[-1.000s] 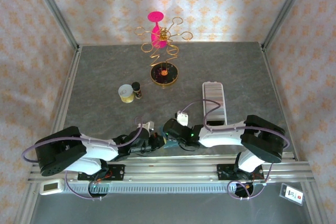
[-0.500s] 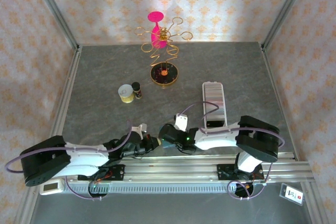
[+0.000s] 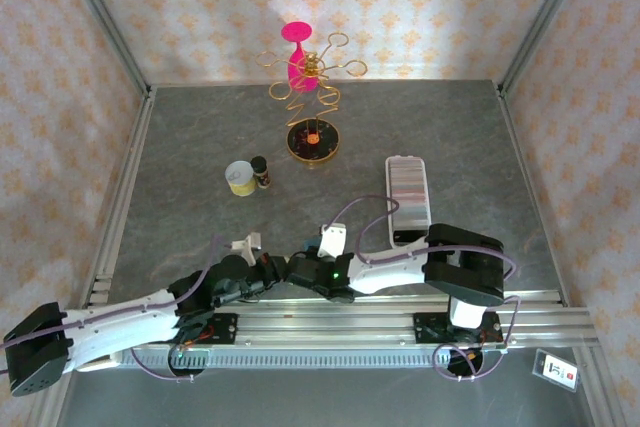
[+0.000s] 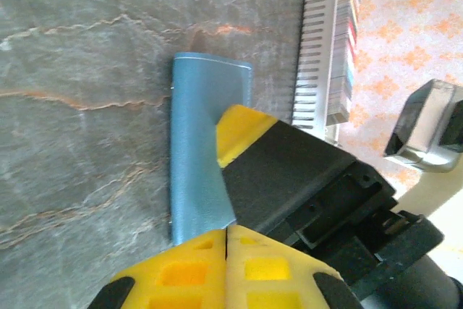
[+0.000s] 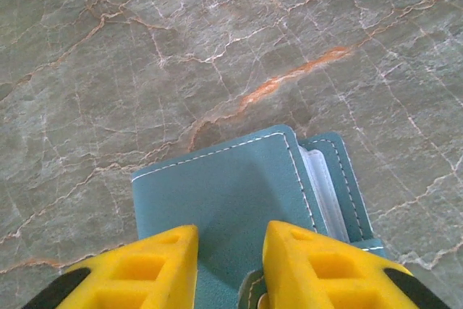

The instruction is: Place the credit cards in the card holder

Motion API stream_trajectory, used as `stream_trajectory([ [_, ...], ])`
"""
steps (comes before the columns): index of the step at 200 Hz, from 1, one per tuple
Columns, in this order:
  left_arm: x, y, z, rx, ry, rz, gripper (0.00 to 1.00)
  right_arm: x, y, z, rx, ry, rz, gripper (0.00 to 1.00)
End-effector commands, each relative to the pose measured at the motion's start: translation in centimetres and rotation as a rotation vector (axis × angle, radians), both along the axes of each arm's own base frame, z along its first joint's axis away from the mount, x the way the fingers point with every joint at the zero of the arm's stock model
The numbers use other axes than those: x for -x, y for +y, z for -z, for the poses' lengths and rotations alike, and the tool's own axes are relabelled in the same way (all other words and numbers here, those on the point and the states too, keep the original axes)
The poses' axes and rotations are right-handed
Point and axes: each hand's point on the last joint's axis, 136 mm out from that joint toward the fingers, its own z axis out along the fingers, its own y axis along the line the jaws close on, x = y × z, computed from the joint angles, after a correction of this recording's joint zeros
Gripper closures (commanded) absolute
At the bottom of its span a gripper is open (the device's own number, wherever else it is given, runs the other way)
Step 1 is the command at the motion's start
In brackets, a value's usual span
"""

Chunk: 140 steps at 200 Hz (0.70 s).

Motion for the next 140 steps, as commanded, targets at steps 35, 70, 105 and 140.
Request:
stream_trajectory([
  [35, 0.8, 1.7, 2.5, -0.086, 0.056, -0.018, 1.0, 11.0, -6.5, 13.1, 0.381, 0.588, -0.072, 0.68],
  [70, 0.7, 2.6, 2.4, -0.107, 0.056, -0.051, 1.0, 11.4, -6.7, 13.9, 0.524, 0.597, -0.096, 0.67],
  [105, 0.4, 4.4, 2.0, -0.181, 0.048, -0.105, 1.0, 11.5, -6.6, 14.2, 0.532, 0.605, -0.096, 0.68],
  [140, 0.0, 5.2, 0.7, -0.246, 0.027, -0.131, 1.0, 11.7, -6.7, 14.4, 0.516, 0.605, -0.11, 0.65],
])
